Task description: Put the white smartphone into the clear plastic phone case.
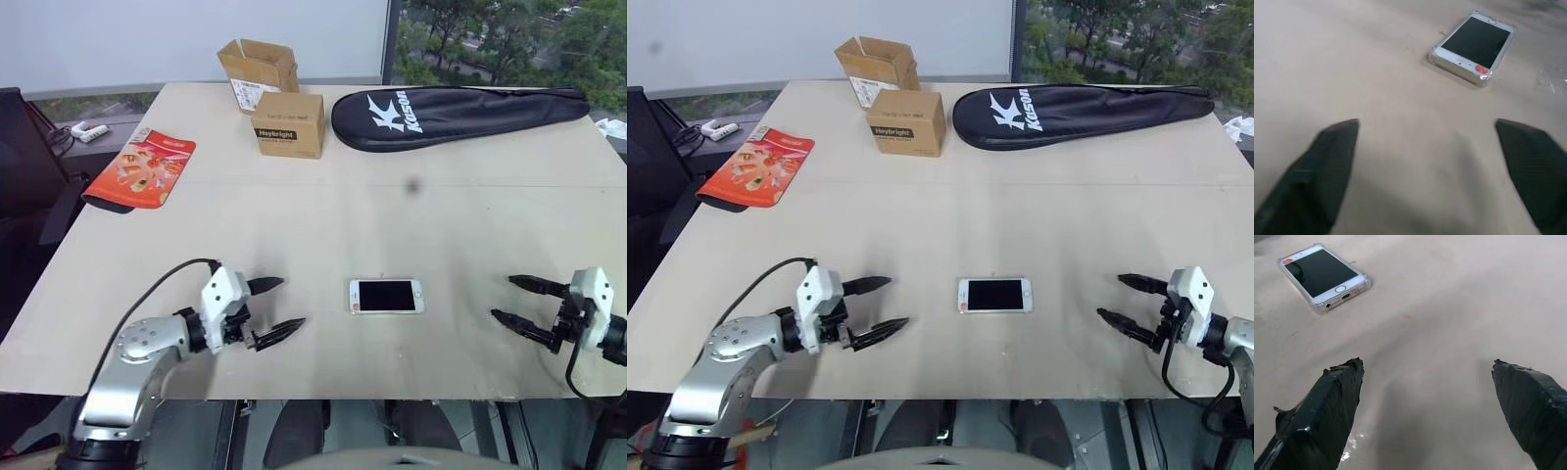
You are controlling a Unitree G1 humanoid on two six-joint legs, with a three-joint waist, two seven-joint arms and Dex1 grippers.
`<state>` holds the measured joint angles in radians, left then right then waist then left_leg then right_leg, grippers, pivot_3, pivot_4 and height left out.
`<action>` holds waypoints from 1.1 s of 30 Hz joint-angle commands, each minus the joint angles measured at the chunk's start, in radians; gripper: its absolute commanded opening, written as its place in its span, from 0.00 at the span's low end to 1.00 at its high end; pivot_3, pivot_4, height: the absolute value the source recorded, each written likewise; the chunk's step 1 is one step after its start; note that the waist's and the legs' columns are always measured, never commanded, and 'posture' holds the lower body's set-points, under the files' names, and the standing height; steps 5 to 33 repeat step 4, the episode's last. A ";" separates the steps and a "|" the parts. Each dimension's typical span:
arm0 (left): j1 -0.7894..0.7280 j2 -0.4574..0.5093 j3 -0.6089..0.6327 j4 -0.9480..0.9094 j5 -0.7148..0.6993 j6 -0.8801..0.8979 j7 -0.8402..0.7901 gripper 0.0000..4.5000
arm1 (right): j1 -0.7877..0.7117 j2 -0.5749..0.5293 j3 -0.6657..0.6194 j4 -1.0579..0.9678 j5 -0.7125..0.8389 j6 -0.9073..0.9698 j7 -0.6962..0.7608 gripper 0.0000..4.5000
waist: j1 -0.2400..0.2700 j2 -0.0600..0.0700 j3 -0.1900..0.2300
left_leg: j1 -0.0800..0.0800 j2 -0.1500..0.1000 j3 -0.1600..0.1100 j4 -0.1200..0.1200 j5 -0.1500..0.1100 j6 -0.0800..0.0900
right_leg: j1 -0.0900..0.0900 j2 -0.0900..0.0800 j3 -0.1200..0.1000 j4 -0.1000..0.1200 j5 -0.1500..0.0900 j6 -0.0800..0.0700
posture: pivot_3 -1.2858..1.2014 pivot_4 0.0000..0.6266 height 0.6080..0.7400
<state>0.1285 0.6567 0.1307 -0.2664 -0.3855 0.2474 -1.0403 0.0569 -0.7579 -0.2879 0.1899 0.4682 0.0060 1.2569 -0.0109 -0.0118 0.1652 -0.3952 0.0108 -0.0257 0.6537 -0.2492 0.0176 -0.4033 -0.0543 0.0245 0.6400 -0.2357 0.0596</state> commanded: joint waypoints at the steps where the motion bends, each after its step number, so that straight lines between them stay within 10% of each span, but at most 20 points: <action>1: -0.002 0.031 0.024 0.029 -0.015 -0.067 -0.052 0.99 | -0.045 -0.028 -0.023 0.039 0.009 -0.059 0.057 1.00 | 0.000 0.000 0.000 | 0.000 0.000 0.000 0.000 0.000 0.000 | 0.000 0.000 0.000 0.000 0.001 -0.001 | 0.52 0.24 1.00; 33: -0.019 0.063 0.026 0.059 -0.009 -0.090 -0.085 0.99 | -0.066 -0.037 -0.008 0.070 0.000 -0.073 0.087 1.00 | 0.000 0.000 0.000 | -0.001 0.000 0.001 0.000 0.000 0.000 | 0.000 0.000 0.000 0.000 0.002 -0.004 | 0.52 0.24 1.00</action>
